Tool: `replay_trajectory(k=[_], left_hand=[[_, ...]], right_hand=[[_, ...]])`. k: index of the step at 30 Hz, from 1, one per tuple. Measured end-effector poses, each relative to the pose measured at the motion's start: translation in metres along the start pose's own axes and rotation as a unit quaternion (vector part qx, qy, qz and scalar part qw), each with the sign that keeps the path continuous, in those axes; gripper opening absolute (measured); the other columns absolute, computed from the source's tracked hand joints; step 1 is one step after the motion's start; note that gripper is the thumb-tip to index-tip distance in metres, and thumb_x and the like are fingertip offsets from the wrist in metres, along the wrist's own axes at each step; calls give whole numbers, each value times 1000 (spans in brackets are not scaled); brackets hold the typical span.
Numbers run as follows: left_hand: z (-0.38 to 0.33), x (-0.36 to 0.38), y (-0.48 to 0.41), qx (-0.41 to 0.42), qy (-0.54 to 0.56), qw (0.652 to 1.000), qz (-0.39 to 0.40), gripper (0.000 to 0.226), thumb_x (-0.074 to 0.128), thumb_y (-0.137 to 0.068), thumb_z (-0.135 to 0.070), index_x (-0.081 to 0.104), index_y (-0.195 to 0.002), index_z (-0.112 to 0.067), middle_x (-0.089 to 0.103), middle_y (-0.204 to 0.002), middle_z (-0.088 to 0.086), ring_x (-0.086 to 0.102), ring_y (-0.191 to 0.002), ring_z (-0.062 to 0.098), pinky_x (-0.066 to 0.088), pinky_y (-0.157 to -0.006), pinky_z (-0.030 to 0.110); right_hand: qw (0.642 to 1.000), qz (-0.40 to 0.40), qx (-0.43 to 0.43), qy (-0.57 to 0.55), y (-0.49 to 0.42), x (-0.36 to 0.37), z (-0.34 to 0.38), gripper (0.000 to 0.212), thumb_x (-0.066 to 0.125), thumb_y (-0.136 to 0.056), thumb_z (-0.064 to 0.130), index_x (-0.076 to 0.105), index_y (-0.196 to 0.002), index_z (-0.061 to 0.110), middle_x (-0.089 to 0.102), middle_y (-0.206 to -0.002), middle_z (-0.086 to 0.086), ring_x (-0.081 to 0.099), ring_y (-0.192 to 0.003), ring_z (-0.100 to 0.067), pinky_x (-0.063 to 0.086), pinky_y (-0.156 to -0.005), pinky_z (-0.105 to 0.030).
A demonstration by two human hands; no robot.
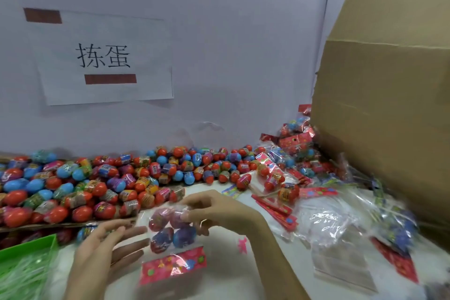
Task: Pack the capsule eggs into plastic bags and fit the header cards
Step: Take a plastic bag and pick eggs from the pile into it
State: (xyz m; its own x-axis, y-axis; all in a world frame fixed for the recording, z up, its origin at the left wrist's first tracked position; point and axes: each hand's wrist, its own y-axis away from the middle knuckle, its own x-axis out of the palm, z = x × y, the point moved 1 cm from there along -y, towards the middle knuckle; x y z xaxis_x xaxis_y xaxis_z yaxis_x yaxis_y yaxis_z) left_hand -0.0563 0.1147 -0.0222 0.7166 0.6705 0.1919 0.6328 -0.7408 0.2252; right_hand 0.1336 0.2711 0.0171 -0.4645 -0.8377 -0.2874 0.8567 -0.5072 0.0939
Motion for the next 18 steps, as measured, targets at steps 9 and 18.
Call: replay_trajectory(k=[9,18], left_hand=[[-6,11,11,-10,-26,999,31,19,45,-108,-4,62,-98,-1,79,-86,17,77,-69,37,63,-55,37],[-8,11,17,20,-101,995,1,20,48,-108,-8,67,-102,-7,80,-87,6,78,-71,28,56,-61,35]], right_hand=[[808,-330,-188,-450,14,-60,-9,83,66,-90,40,23,-160,27,54,-147,-5,68,-118,-24,58,-94,-38],[935,-349,-3,64,-7,-13,-9,22,60,-100,16,75,-114,24,74,-114,5,68,-99,-8,54,-92,-34]])
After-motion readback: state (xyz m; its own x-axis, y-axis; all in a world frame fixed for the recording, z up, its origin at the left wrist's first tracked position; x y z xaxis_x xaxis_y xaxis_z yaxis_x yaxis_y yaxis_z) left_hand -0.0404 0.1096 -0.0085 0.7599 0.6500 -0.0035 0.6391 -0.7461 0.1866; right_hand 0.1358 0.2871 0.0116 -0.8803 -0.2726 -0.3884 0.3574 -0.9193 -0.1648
